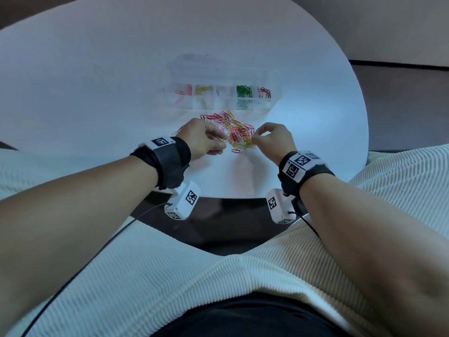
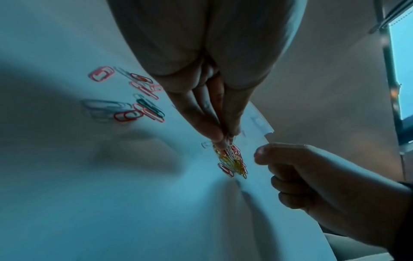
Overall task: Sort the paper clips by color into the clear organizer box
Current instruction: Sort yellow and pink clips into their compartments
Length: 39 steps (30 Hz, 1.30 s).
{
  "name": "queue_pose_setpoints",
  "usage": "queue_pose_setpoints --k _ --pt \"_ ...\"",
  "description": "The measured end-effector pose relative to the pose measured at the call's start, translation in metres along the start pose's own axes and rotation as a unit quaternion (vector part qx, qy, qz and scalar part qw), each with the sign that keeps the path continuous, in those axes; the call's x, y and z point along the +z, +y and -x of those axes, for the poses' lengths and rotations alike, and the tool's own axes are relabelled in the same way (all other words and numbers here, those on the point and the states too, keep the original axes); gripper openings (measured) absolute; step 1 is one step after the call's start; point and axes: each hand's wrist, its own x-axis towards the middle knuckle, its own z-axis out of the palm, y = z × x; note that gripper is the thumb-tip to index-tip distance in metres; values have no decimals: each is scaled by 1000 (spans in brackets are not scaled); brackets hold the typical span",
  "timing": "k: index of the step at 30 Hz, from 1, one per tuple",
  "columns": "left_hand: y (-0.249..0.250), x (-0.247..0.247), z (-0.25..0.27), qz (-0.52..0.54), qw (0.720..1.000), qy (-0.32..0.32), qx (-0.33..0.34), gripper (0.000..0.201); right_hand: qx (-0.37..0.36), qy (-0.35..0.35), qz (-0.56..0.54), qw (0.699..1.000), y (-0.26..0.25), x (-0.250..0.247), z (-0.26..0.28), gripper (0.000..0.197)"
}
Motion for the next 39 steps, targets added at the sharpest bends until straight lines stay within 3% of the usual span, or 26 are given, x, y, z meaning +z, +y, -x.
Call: queue_pose_setpoints --k 5,16,22,26,31,39 --pt "0 -2 0 37 999 -1 -20 15 -78 -37 121 989 1 12 -2 6" --pt "2 1 0 41 997 -1 -62 15 -69 -77 173 980 -8 15 -5 3" --pt "2 -2 -3 27 998 21 -55 11 -36 -95 69 992 -8 2 -7 10" --pt "2 -5 -4 0 999 31 -29 12 45 -110 -23 993 -12 -5 -4 11" --pt "1 -4 -6 6 999 45 -15 6 136 -135 -235 953 -17 -12 -3 19" --pt "4 -6 -5 55 998 37 -18 11 148 -159 -316 924 -17 -12 -4 23"
